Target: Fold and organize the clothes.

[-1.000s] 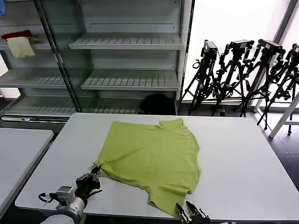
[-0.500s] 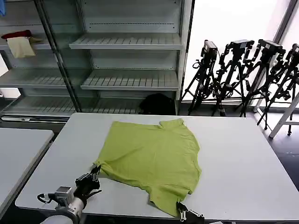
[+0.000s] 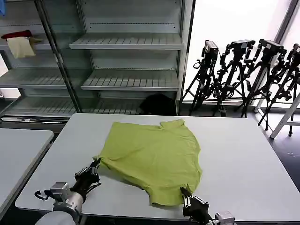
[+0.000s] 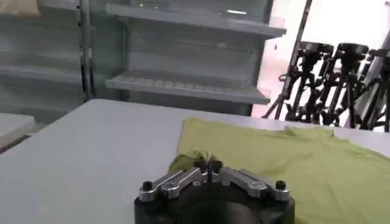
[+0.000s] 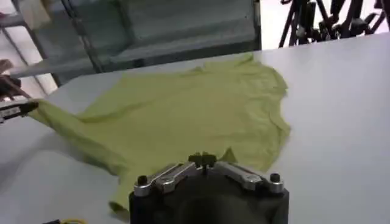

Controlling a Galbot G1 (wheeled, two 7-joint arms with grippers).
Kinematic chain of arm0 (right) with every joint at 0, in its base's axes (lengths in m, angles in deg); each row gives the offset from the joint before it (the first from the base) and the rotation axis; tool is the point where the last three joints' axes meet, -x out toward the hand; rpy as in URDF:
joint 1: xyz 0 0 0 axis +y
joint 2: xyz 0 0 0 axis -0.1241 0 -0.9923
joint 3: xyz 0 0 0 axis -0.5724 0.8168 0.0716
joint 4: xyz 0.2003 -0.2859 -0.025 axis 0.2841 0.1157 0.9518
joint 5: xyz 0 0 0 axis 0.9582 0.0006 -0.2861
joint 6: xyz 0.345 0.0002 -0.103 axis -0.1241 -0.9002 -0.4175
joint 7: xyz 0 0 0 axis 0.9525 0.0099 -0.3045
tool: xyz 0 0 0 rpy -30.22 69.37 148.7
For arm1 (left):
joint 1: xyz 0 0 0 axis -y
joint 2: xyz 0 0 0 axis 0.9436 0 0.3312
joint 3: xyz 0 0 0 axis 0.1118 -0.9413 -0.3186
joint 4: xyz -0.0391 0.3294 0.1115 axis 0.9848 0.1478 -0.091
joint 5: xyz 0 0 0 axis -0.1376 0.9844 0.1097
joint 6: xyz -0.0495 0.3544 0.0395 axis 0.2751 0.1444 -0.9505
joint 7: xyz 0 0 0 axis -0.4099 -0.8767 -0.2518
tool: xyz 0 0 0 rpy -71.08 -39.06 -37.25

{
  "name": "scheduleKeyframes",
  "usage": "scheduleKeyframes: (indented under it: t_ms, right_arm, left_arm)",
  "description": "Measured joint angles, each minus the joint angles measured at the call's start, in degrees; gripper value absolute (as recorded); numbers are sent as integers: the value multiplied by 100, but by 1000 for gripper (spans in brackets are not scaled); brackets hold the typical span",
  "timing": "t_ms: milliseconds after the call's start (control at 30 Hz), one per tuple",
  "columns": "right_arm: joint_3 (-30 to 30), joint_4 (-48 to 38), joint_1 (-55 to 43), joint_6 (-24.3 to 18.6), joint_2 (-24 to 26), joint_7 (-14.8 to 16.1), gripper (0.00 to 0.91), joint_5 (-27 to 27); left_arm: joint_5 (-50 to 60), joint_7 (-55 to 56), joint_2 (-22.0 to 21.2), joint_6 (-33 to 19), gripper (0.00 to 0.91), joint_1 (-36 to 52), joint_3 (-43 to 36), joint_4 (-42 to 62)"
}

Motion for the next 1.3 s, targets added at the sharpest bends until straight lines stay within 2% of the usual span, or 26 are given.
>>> scheduleKeyframes:
  t_ms: [433, 467, 500, 1167, 1233, 1300]
  right_arm:
    - [-134, -584, -1093, 16, 12, 20, 0, 216]
    - [-124, -600, -1118, 16, 24, 32, 736, 234]
    - [-109, -608, -1126, 16, 36, 45, 907, 243]
    - [152, -560, -74, -8, 84, 359, 907, -110]
    - [172, -566, -38, -8, 74, 369, 877, -127]
    - [193, -576, -10, -8, 64, 383, 786, -155]
  left_arm:
    - [310, 139, -182, 40, 0, 800, -204, 568]
    - [348, 141, -196, 40, 0, 842, -213, 620]
    - [374, 140, -208, 41, 0, 871, -217, 657]
    - [579, -16, -229, 41, 0, 898, -237, 851]
    - [584, -21, -228, 42, 0, 888, -239, 850]
    - [587, -30, -227, 42, 0, 876, -239, 842]
